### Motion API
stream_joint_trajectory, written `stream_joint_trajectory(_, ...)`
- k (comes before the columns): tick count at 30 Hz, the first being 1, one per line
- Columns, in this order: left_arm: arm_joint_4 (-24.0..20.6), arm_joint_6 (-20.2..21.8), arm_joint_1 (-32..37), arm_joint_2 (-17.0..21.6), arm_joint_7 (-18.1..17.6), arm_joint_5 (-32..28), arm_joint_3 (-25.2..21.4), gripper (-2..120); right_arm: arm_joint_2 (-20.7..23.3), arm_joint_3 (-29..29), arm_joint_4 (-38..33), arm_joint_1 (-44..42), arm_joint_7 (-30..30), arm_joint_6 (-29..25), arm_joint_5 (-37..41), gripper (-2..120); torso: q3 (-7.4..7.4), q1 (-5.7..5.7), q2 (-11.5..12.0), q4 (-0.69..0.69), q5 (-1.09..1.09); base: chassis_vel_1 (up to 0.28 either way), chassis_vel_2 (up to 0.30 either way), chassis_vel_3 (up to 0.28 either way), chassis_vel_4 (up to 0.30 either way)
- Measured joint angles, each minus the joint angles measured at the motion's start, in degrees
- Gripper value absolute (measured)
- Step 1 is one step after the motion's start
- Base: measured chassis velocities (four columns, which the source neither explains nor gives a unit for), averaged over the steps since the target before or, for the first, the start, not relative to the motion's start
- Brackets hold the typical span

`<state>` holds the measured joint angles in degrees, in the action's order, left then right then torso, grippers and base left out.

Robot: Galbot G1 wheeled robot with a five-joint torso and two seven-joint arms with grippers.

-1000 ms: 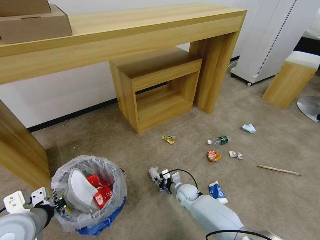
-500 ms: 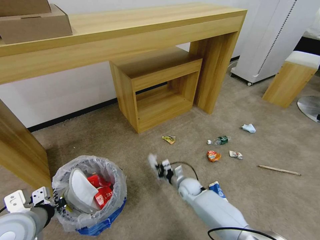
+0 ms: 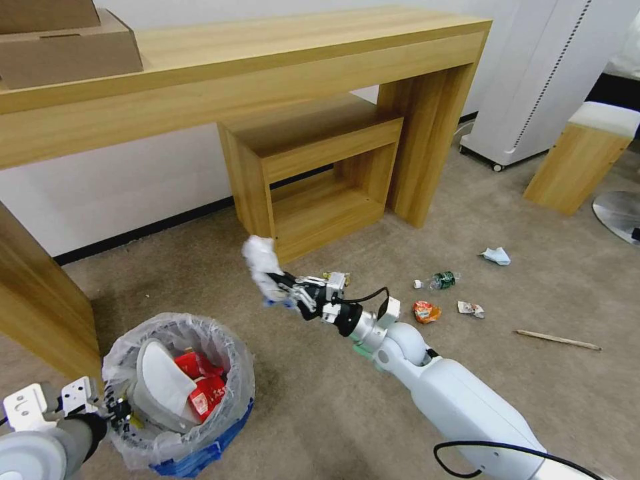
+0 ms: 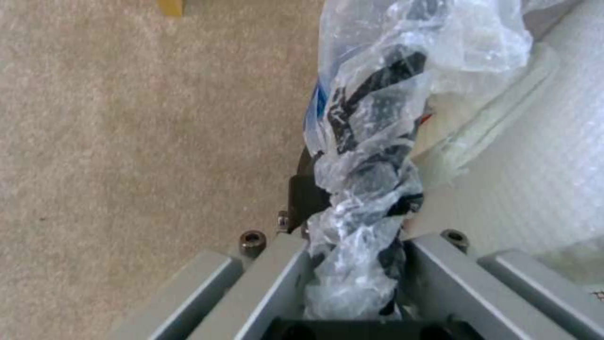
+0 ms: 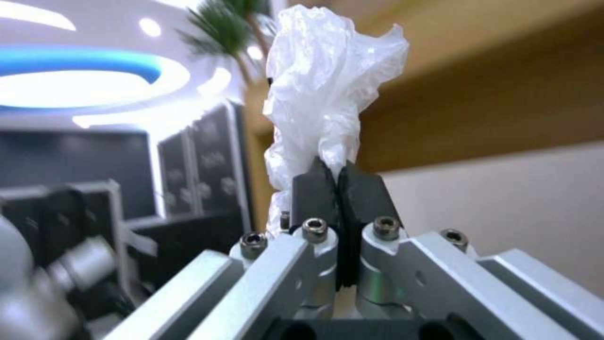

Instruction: Pick up the trash bin and place the garbage on the floor into it.

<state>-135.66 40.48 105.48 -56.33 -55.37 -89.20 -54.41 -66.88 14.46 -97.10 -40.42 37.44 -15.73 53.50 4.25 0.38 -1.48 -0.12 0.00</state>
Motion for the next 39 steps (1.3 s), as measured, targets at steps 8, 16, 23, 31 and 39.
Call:
stream_joint_trajectory(8,-0.6,0.1,0.4,-1.7,0.0,1.2,0.5,0,-2.7,8.9,-0.7,6.4,-2.1,3.0,6.3,0,0.0,0.0,0.0,0.0,-0.02,0.0,0.0,0.0,0.0)
stream_joint_trajectory(16,-0.7,0.0,0.3,-1.8,0.0,1.1,0.4,0,-6.5,17.8,6.5,6.5,-2.6,3.2,6.1,0,0.0,0.0,0.0,-0.01,-0.01,0.0,0.0,0.0,0.0)
stream_joint_trajectory(23,-0.4,-0.1,0.0,-1.8,0.0,0.8,0.3,0,-6.8,22.9,8.5,5.2,-2.8,3.2,4.4,0,0.0,0.0,0.0,-0.01,-0.01,0.0,0.0,0.0,0.0)
stream_joint_trajectory(31,0.0,-0.1,-0.7,-2.1,0.0,0.9,0.9,0,-6.1,24.0,10.7,4.1,-2.3,2.7,2.6,0,0.0,0.0,0.0,-0.01,0.0,0.0,0.0,0.0,0.0)
stream_joint_trajectory(39,-0.2,-0.1,-0.7,-2.6,-0.1,1.1,1.1,0,-6.0,23.7,12.8,3.0,-1.0,2.2,0.4,18,0.0,0.0,0.0,-0.01,0.0,0.0,0.0,0.0,0.0)
